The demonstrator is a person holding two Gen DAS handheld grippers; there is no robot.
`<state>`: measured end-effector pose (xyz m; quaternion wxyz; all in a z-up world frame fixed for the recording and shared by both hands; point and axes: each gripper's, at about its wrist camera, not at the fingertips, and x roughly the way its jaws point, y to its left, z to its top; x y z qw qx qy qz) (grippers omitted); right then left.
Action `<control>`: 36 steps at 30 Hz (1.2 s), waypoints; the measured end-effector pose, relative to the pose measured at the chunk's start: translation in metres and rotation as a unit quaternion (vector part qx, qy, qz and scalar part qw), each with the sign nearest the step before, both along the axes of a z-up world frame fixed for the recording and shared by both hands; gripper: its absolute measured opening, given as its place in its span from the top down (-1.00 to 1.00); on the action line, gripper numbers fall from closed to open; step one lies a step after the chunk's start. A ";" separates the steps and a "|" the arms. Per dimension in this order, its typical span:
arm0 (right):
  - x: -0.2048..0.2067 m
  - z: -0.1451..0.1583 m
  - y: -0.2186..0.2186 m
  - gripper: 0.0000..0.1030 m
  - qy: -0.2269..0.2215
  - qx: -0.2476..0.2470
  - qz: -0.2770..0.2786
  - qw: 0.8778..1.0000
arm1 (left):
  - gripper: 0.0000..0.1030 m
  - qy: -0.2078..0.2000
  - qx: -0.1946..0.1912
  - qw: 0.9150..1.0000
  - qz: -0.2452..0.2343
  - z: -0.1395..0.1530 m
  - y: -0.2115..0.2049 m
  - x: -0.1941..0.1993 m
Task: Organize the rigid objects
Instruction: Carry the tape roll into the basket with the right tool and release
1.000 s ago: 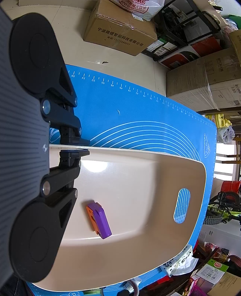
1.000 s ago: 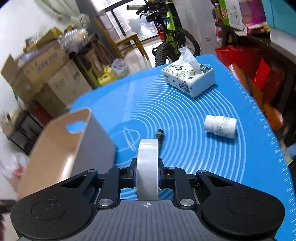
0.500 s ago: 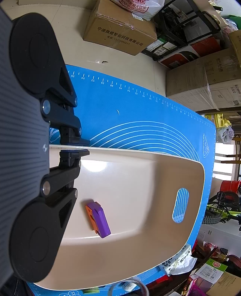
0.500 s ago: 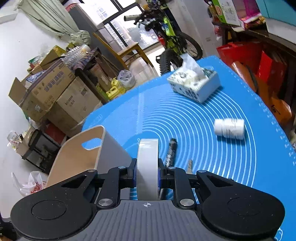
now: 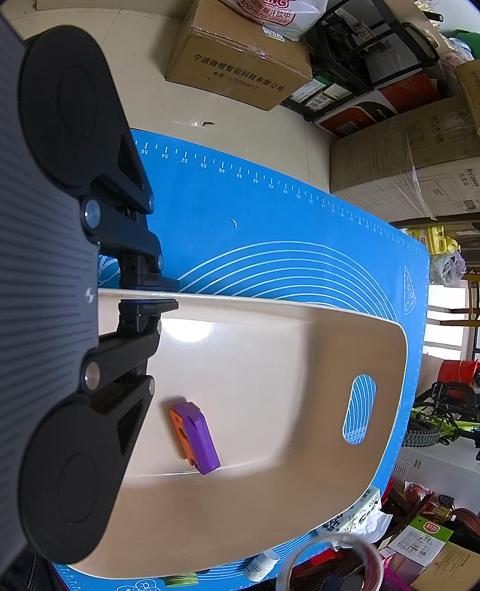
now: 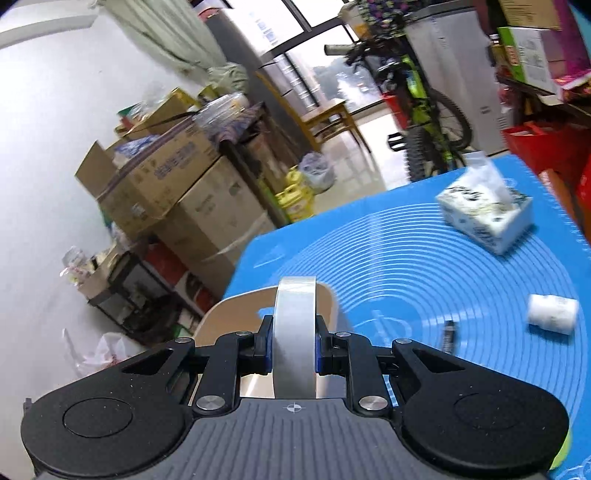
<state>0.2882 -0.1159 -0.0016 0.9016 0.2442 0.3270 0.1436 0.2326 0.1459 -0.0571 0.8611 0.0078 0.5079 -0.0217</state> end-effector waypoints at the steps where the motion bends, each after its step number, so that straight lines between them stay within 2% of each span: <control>1: 0.002 0.000 0.006 0.42 0.001 -0.002 0.006 1.000 | 0.90 0.000 0.000 1.000 0.000 0.000 0.000 0.000; 7: 0.009 -0.008 0.045 0.42 0.012 -0.029 0.037 0.999 | 0.90 0.000 0.000 1.000 -0.001 0.001 0.000 0.001; 12: 0.013 -0.025 0.075 0.43 0.040 -0.062 0.063 0.995 | 0.90 0.001 0.001 1.000 -0.001 0.001 0.000 0.001; 20: 0.011 -0.050 0.119 0.43 0.080 -0.153 0.111 0.979 | 0.90 0.002 0.002 1.000 -0.003 0.000 0.000 0.001; 24: 0.007 -0.053 0.132 0.42 0.083 -0.202 0.128 0.967 | 0.90 0.002 0.002 1.000 -0.003 0.000 0.000 0.001; 28: -0.001 -0.051 0.135 0.41 0.072 -0.219 0.134 0.964 | 0.90 0.002 0.002 1.000 -0.003 0.000 0.000 0.001; 29: -0.004 -0.049 0.132 0.16 0.064 -0.215 0.133 0.965 | 0.90 0.002 0.002 1.000 -0.003 0.000 0.000 0.001; 30: -0.007 -0.047 0.128 -0.01 0.058 -0.208 0.131 0.968 | 0.90 0.002 0.002 1.000 -0.003 0.000 0.000 0.001; 36: -0.016 -0.027 0.107 -0.23 0.025 -0.203 0.116 0.972 | 0.90 0.001 0.000 1.000 -0.003 0.000 0.000 0.000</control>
